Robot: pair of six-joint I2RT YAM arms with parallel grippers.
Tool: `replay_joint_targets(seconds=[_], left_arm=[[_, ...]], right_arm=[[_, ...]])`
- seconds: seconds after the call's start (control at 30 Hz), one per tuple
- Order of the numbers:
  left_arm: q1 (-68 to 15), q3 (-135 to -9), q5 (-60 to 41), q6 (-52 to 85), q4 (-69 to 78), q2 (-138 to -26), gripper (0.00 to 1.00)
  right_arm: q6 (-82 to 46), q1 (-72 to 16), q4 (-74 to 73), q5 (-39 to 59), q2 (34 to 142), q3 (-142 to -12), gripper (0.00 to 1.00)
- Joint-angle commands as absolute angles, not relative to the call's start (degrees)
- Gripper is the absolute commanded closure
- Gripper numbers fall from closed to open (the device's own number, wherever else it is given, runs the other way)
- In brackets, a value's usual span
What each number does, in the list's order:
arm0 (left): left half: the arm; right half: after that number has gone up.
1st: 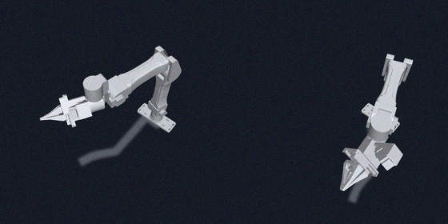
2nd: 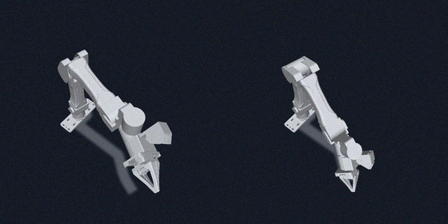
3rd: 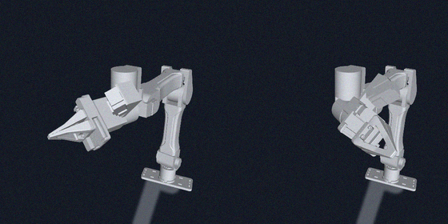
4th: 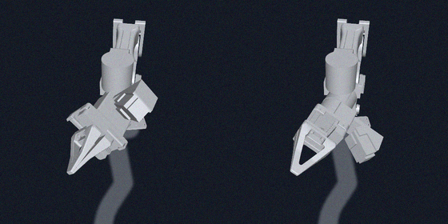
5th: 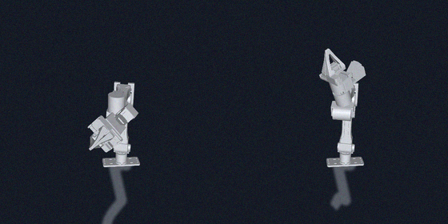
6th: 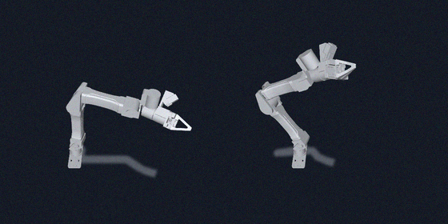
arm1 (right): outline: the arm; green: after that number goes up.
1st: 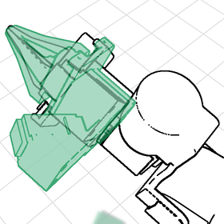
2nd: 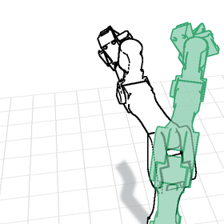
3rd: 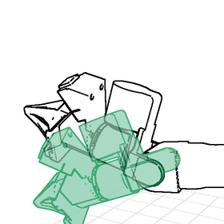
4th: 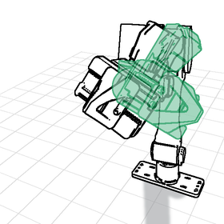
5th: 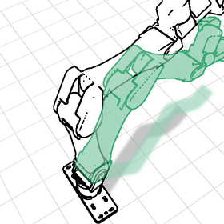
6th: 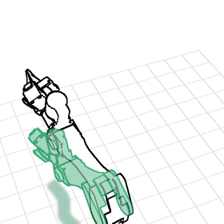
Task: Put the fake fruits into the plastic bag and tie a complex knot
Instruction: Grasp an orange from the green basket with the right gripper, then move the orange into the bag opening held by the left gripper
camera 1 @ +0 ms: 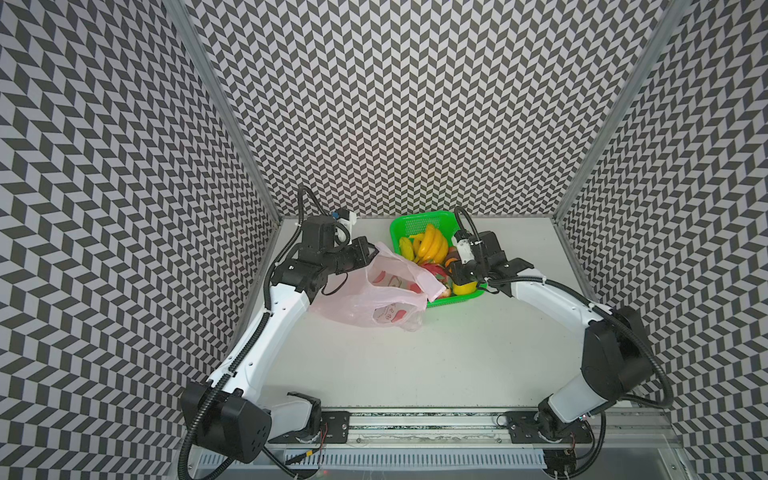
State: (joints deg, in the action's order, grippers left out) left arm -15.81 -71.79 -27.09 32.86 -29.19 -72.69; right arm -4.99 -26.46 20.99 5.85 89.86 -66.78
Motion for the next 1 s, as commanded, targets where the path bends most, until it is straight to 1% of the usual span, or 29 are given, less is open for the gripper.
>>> replay_joint_targets(seconds=[0.0,0.33,0.53,0.73,0.97], left_arm=[[-15.50,-71.81,-26.54,32.37,-29.05,-71.46,1.00],[-15.50,-71.99,-26.45,32.17,-29.01,-71.37,1.00],[-15.56,-71.89,-26.50,32.17,-29.01,-71.28,1.00],[-15.56,-71.63,-26.48,32.35,-28.74,-71.16,1.00],[-15.56,-71.54,-26.50,32.43,-28.74,-71.10,1.00]], right_arm=[[-5.05,-26.63,19.33,7.16,83.28,-64.24,0.77],[-10.03,-27.11,17.29,17.20,64.86,-51.99,0.79],[-13.44,-29.86,12.86,22.53,56.56,-44.31,0.79],[-19.22,-35.34,2.70,24.52,53.44,-37.78,0.79],[-24.17,-42.76,-9.57,22.71,56.36,-34.74,0.79]])
